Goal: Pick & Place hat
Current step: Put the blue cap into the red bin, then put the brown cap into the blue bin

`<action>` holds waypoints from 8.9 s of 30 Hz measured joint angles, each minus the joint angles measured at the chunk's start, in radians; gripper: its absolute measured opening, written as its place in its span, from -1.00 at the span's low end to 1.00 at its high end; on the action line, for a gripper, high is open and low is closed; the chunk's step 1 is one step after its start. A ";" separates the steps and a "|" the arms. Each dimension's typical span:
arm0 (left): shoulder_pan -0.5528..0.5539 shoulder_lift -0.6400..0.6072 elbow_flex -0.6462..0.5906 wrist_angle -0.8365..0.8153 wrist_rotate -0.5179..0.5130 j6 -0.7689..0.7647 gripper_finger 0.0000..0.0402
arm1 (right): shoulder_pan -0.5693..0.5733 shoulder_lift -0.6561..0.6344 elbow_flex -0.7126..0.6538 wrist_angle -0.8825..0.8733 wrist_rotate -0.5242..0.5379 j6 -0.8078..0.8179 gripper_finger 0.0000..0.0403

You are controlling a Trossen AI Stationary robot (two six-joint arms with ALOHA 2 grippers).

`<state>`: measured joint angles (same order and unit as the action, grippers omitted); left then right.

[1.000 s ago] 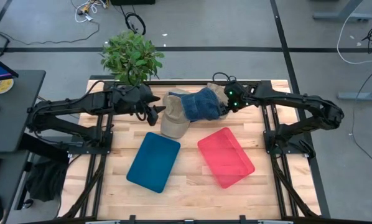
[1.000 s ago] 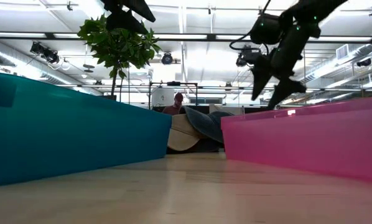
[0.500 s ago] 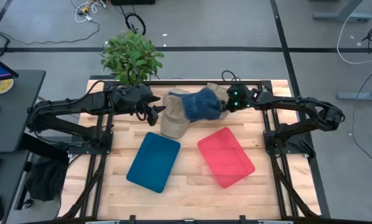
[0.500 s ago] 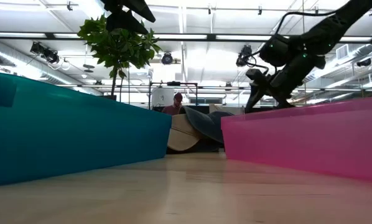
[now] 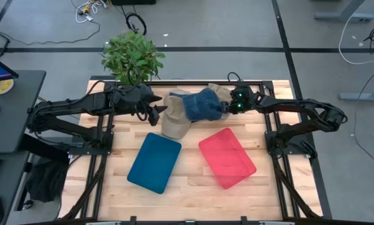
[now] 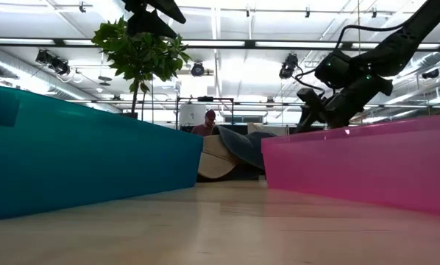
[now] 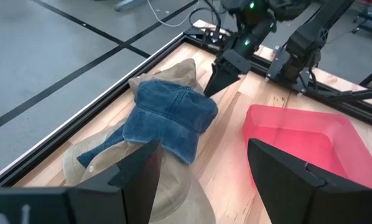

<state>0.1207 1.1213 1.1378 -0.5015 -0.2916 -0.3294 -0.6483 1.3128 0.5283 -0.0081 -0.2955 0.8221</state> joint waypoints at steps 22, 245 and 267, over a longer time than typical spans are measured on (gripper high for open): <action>0.000 0.000 0.000 0.023 0.000 0.000 0.21 | 0.000 0.150 -0.001 0.273 -0.107 0.080 0.34; 0.000 0.000 0.000 0.017 -0.003 0.091 0.21 | 0.370 -0.398 0.000 0.068 -0.195 0.021 -0.28; 0.000 0.000 0.000 0.009 -0.003 0.106 0.21 | 0.077 -0.394 0.222 0.004 0.128 -0.442 -0.65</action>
<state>0.1207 1.1210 1.1374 -0.4927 -0.2951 -0.2237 -0.5713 0.9192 0.7499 -0.0044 -0.1673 0.3801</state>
